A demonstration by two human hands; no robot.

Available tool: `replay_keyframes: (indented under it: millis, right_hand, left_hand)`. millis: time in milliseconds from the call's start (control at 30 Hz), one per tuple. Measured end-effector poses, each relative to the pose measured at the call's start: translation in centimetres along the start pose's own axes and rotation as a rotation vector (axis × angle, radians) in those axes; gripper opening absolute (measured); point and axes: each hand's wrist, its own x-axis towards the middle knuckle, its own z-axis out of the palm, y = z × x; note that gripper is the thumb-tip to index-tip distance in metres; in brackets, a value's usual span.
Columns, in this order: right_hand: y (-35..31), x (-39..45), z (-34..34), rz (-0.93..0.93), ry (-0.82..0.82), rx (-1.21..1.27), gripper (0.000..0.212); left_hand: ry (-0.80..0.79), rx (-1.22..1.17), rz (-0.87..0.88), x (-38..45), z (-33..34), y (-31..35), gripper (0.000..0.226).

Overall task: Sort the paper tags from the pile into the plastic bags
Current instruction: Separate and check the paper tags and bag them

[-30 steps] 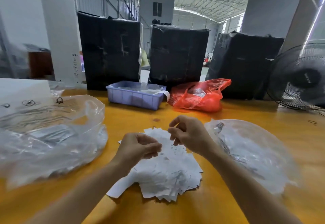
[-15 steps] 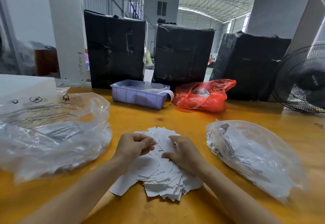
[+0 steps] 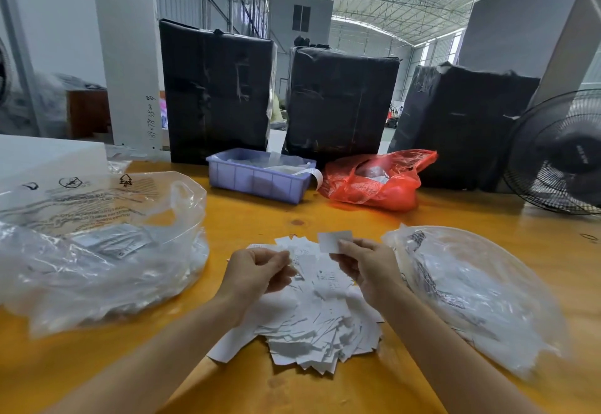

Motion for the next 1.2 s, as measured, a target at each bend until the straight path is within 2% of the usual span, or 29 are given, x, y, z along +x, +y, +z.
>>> replay_keyframes:
  millis: [67, 133, 267, 433, 567, 633, 700, 800, 900, 1067, 1200]
  right_hand:
    - [-0.5, -0.2, 0.1, 0.068, -0.072, 0.107, 0.009]
    - [-0.9, -0.4, 0.2, 0.055, -0.177, 0.141, 0.016]
    - [-1.4, -0.9, 0.3, -0.082, -0.340, 0.014, 0.047]
    - [-1.4, -1.2, 0.5, -0.234, -0.383, -0.098, 0.053]
    - [-1.4, -1.2, 0.4, -0.235, -0.405, -0.184, 0.047]
    - [-1.6, -1.2, 0.1, -0.164, -0.474, -0.126, 0.033]
    - [-1.9, -1.4, 0.1, -0.130, -0.514, -0.071, 0.018]
    - [-2.0, -1.6, 0.7, -0.219, -0.377, -0.110, 0.025]
    - [-2.3, -1.8, 1.2, -0.280, -0.286, -0.110, 0.038]
    - [-3.1, -2.3, 1.3, -0.345, -0.299, -0.179, 0.006]
    - [-3.1, -2.5, 1.5, -0.302, -0.316, -0.176, 0.004]
  left_hand:
    - [0.004, 0.019, 0.002, 0.0, 0.1, 0.0, 0.019]
    - [0.007, 0.037, 0.006, 0.0, 0.1, 0.1, 0.017]
    - [0.010, 0.037, 0.025, -0.1, 0.1, 0.2, 0.014]
    - [0.005, -0.037, 0.009, -0.2, 0.1, 0.4, 0.009]
    - [0.000, -0.103, -0.014, -0.3, 0.2, 0.5, 0.005]
    - [0.004, -0.110, -0.040, -0.3, 0.3, 0.7, 0.008]
    - [-0.005, -0.132, -0.075, -0.3, 0.3, 0.8, 0.022]
    - [-0.036, -0.162, -0.107, -0.4, 0.5, 1.0, 0.040]
    - [-0.057, -0.187, -0.126, -0.5, 0.7, 1.0, 0.034]
    - [-0.088, -0.197, -0.137, -0.8, 0.8, 1.2, 0.034]
    - [-0.083, -0.163, -0.144, -1.1, 0.9, 1.3, 0.032]
